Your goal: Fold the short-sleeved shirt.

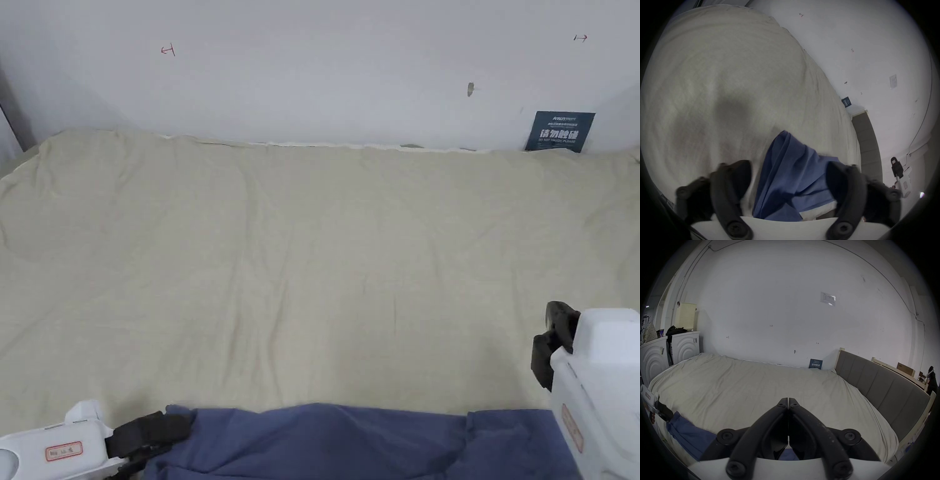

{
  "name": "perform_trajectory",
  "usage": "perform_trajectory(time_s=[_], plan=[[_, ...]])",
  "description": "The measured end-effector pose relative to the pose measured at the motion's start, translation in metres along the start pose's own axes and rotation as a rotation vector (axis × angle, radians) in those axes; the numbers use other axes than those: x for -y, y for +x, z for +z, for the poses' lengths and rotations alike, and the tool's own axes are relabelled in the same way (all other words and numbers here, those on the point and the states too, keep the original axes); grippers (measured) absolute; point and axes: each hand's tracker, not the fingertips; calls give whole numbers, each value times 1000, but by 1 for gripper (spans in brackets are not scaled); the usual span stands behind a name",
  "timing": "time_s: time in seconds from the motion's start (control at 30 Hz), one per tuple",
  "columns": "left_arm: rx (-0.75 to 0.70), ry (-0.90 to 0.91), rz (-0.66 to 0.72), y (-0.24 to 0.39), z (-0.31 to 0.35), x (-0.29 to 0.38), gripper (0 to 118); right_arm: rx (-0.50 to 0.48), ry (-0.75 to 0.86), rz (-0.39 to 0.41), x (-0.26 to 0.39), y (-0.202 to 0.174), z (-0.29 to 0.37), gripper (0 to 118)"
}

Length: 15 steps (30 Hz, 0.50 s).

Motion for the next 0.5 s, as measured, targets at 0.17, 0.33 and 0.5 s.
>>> perform_trajectory(time_s=[0.17,0.33,0.5], plan=[[-53,-35,-88,11,-12,17,21,20,-6,-1,-1,8,2,2],[-86,-23,-126,7,-8,10,9,27,-5,-7,-2,17,6,2],[-95,16,-170,10,18,-11,8,25,13,-23,-6,24,12,2]])
